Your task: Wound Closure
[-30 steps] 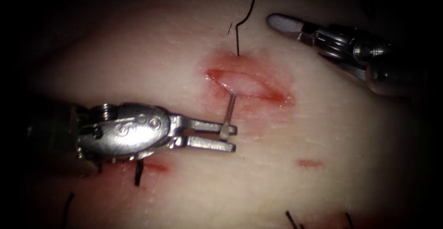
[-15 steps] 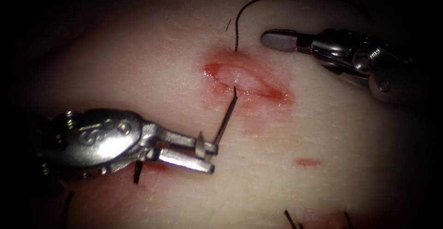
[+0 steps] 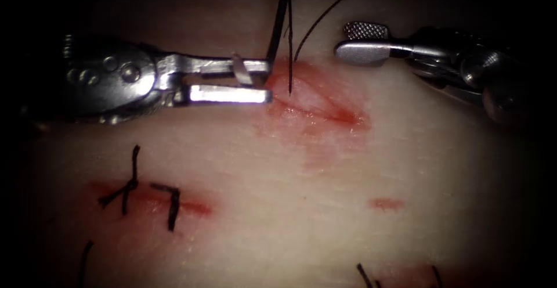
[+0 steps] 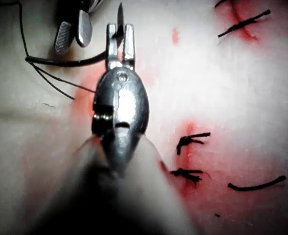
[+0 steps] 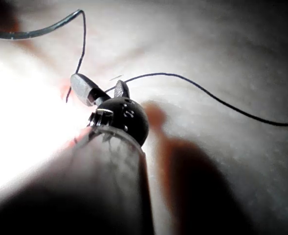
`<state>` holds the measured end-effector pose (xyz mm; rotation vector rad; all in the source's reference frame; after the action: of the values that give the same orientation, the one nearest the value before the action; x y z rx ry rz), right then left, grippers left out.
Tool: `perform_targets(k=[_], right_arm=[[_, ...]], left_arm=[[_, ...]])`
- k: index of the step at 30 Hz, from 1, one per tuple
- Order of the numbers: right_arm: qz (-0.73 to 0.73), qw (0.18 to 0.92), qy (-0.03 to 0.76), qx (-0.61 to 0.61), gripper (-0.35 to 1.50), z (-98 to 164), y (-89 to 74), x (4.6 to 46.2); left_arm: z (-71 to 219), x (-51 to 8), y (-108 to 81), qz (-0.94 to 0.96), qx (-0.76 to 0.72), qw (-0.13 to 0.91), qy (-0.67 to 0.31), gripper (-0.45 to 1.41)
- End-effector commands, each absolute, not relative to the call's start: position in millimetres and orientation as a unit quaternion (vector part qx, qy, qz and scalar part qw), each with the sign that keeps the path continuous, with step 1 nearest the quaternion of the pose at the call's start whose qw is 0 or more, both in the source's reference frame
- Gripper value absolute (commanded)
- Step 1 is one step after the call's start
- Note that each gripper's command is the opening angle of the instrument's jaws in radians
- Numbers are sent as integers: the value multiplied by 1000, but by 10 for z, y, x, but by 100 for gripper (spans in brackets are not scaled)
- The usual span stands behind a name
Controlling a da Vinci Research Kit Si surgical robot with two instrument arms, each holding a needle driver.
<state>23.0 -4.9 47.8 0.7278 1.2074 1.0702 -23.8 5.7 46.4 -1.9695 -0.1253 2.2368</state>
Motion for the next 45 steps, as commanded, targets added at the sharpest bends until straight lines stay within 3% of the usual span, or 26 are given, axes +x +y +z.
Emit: perform_targets(k=[1,8,19,24,29,34,45], right_arm=[[465,631,531,323,105,472,-43,240],[484,604,516,367,113,455,-50,242],[496,568,508,417,93,449,-51,244],[494,552,515,432,100,450,-53,247],[491,546,513,445,91,452,-56,254],[504,536,506,450,100,456,-63,270],[520,546,465,463,83,461,-79,277]], left_arm=[[468,-243,61,750,-656,75,-30,-45],[465,-253,81,744,-665,71,11,-45],[507,-264,21,762,-645,29,45,-45],[529,-274,-5,771,-631,-10,85,-45],[542,-289,-26,777,-615,-53,125,-45],[549,-299,-35,776,-614,-64,130,-45],[549,-293,-30,774,-616,-72,132,-45]])
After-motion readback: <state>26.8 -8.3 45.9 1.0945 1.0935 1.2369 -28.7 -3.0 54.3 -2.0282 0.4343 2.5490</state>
